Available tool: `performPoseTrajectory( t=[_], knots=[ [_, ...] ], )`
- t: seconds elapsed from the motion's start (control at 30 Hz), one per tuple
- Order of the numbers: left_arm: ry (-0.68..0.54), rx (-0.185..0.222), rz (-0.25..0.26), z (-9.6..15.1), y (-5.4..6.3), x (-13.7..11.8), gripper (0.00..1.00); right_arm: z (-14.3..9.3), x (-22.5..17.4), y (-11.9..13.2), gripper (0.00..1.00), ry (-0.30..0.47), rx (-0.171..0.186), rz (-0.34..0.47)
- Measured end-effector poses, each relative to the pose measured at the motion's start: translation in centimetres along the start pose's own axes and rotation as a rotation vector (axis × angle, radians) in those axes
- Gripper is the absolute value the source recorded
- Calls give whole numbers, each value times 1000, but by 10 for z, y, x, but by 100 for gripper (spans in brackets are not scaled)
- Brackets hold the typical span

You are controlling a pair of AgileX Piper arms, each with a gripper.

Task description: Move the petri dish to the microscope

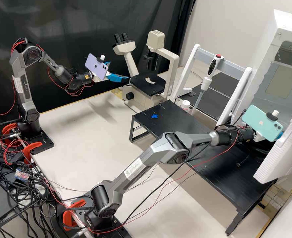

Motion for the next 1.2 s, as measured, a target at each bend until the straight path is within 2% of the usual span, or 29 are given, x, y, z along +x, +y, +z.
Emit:
performPoseTrajectory(
  t=[0.27,0.33,0.47,0.5,0.53,0.6,0.63,0.67,0.7,0.77,0.8,0.9,0.97,1.0,1.03,1.07,1.13,1.17,1.2],
  knots=[
    [0,0,0,0,0,0,100,4,-35,15,0,-61,11,-22],
    [0,0,0,0,0,0,100,5,-47,20,0,-81,33,-7],
    [0,0,0,0,0,0,100,6,-72,26,0,-113,28,34],
    [0,0,0,0,0,0,100,4,-82,30,0,-115,37,62],
    [0,0,0,0,0,0,100,7,-93,29,0,-126,22,67],
    [0,0,0,0,0,0,100,8,-108,29,0,-127,46,85],
    [0,0,0,0,0,0,100,11,-114,25,0,-131,37,89],
    [0,0,0,0,0,0,100,10,-123,25,0,-118,55,114],
    [0,0,0,0,0,0,100,13,-129,22,0,-112,41,120],
    [0,0,0,0,0,0,100,12,-142,22,0,-76,44,152],
    [0,0,0,0,0,0,100,14,-149,18,0,-54,27,157],
    [0,0,0,0,0,0,100,13,-170,14,0,32,33,193],
    [0,0,0,0,0,0,100,9,-194,12,0,145,56,223],
    [0,0,0,0,0,0,100,9,-204,7,0,185,47,212],
    [0,0,0,0,0,0,100,4,-219,6,0,256,56,221],
    [0,0,0,0,0,0,100,2,-227,4,0,289,56,220],
    [0,0,0,0,0,0,100,-3,-255,-3,0,411,45,208],
    [0,0,0,0,0,0,100,-6,-262,-4,0,440,49,211],
    [0,0,0,0,0,0,100,-12,-276,-5,0,503,51,218]
  ],
)
